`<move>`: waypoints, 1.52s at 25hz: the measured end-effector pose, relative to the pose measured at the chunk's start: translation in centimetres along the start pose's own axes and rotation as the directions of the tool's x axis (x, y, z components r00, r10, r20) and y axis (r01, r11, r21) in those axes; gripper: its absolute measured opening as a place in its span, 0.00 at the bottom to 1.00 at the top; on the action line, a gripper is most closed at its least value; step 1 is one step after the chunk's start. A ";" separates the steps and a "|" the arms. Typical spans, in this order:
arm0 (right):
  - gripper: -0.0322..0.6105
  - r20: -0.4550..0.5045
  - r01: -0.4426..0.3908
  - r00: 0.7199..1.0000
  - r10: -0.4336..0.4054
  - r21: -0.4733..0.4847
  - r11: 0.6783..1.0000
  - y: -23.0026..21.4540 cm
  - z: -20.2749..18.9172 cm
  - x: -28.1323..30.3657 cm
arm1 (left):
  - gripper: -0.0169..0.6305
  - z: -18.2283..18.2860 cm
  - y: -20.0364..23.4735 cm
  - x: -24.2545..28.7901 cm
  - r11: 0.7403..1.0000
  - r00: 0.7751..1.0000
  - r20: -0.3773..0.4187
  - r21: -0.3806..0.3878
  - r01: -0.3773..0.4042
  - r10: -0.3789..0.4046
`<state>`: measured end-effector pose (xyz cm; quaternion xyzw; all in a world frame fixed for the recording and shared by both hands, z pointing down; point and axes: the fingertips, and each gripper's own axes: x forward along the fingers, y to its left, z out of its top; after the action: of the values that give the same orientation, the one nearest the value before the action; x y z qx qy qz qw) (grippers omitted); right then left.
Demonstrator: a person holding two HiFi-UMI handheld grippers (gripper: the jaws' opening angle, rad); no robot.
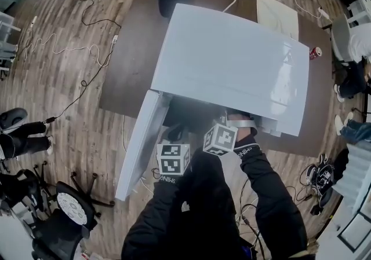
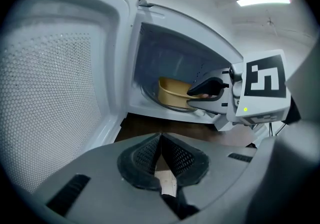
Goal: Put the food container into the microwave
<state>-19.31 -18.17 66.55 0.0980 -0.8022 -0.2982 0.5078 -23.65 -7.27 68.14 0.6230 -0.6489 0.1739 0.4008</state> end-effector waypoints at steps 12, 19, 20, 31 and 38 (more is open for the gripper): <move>0.19 0.040 0.097 0.993 -0.110 0.250 0.963 1.3 1.2 -6.9 | 0.08 -0.7 -0.9 -3.4 0.999 0.998 0.046 0.027 0.036 -0.037; 0.10 0.059 0.156 0.976 -0.209 0.479 0.864 2.5 3.1 -15.9 | 0.08 -1.1 -3.4 -9.3 0.991 0.988 0.119 0.102 0.088 -0.100; 0.09 0.064 0.155 0.974 -0.218 0.515 0.843 2.8 3.5 -17.1 | 0.08 -1.3 -3.5 -10.2 0.991 0.987 0.126 0.103 0.091 -0.104; 0.09 0.062 0.179 0.942 -0.330 0.738 0.650 6.2 6.7 -30.7 | 0.08 -1.9 -6.8 -20.1 0.981 0.968 0.194 0.144 0.134 -0.160; 0.09 0.099 0.196 0.896 -0.432 0.786 0.586 3.8 7.4 -36.7 | 0.08 1.5 -10.4 -24.5 0.966 0.936 0.284 0.207 0.153 -0.209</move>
<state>-8.17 4.53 38.75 0.3996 -0.8845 -0.0311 0.2390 -16.67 6.31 46.34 0.7335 -0.6236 0.0969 0.2524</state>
